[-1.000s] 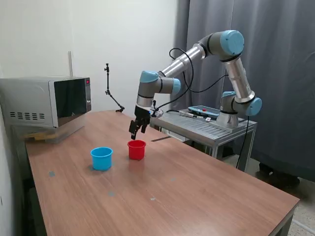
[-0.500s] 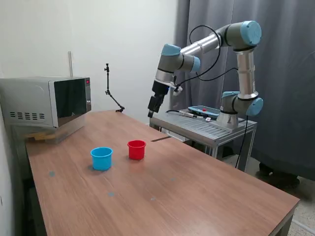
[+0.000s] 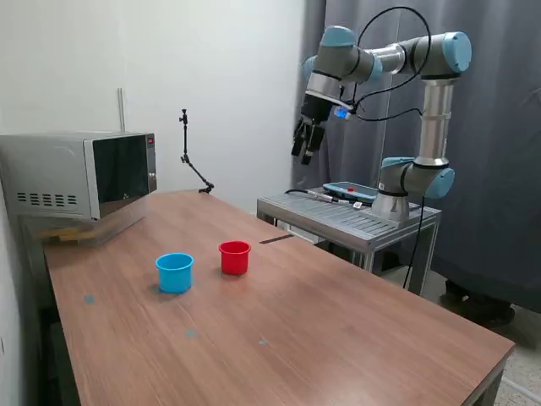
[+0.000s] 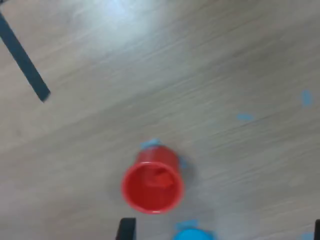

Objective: Place red objects in the red bin, and blue objects in the blue bin.

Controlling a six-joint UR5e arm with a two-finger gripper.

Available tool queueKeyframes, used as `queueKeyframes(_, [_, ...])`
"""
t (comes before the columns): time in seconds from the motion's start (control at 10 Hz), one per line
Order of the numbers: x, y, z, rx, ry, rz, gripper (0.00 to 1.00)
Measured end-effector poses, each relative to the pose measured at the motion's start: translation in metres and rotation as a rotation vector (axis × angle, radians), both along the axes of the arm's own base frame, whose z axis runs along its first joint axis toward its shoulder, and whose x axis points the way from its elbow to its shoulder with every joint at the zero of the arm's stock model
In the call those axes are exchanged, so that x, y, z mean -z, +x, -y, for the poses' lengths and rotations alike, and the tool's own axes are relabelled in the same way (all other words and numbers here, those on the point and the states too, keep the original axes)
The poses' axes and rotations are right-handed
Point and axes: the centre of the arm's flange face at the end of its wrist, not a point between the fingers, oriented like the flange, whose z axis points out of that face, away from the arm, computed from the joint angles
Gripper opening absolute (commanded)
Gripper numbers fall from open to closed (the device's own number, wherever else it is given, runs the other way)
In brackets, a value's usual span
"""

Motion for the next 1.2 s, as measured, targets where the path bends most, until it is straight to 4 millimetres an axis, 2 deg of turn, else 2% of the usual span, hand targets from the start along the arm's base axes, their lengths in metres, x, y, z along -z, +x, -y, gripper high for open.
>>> queueKeyframes(0.3, [-0.048, 0.004, 0.044, -0.274, -0.112, -0.036, 1.00])
queueKeyframes(0.5, [-0.069, 0.010, 0.060, -0.352, -0.151, -0.020, 1.00])
queueKeyframes(0.8, [-0.075, 0.020, 0.077, -0.423, -0.164, 0.018, 1.00])
queueKeyframes(1.2, [-0.079, 0.023, 0.084, -0.453, -0.165, 0.019, 1.00])
